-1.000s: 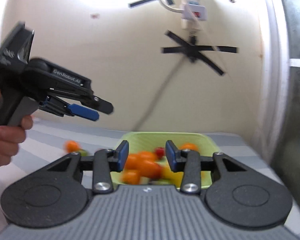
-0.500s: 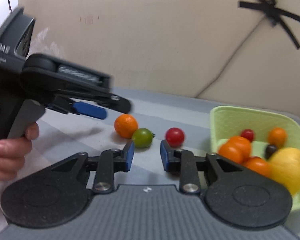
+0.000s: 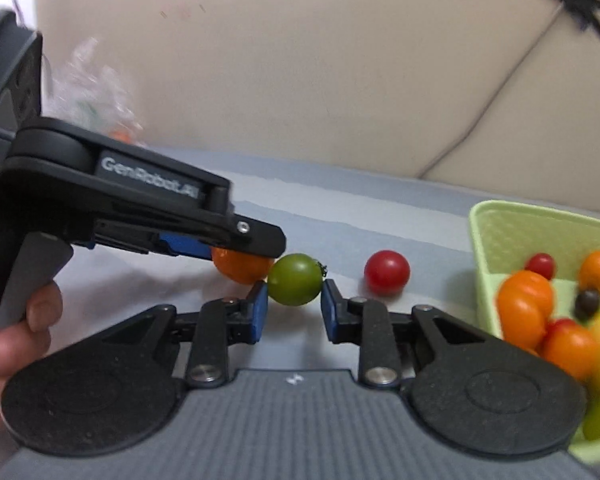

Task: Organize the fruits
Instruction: 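Grasp a tangerine with the left tool while the right grasps a green tomato, then lower the tangerine and green tomato onto the table and open both tools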

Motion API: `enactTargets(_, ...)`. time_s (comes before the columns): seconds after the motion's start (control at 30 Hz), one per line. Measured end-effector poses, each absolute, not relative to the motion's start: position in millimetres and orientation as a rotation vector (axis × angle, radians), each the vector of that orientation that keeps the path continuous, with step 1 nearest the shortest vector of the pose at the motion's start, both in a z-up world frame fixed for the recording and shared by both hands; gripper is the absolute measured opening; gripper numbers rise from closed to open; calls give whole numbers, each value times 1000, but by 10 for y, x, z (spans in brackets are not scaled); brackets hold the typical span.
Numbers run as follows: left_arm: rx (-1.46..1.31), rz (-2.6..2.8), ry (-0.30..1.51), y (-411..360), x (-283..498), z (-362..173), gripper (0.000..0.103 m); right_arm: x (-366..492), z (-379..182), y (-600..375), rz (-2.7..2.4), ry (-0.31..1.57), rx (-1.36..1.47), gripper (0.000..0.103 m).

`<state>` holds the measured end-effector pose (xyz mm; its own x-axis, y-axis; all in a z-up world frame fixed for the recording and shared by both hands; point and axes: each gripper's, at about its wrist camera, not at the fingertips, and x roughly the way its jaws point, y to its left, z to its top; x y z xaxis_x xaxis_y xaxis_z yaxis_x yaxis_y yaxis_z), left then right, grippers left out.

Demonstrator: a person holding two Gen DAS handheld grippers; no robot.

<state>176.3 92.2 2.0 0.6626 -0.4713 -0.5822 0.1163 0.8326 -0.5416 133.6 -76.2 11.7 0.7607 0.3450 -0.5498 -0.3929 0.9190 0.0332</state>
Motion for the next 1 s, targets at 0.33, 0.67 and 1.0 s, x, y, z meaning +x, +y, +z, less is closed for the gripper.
enactTargets(0.33, -385, -457, 774, 479, 683, -52, 38, 14, 110, -1403, 350, 523, -72, 31)
enactTargets(0.67, -152, -372, 678, 64, 317, -95, 41, -330, -102, -1562, 247, 528, -34, 33)
enactTargets(1.0, -99, -324, 635, 51, 228, -128, 53, -493, -91, -1526, 250, 492, -77, 47)
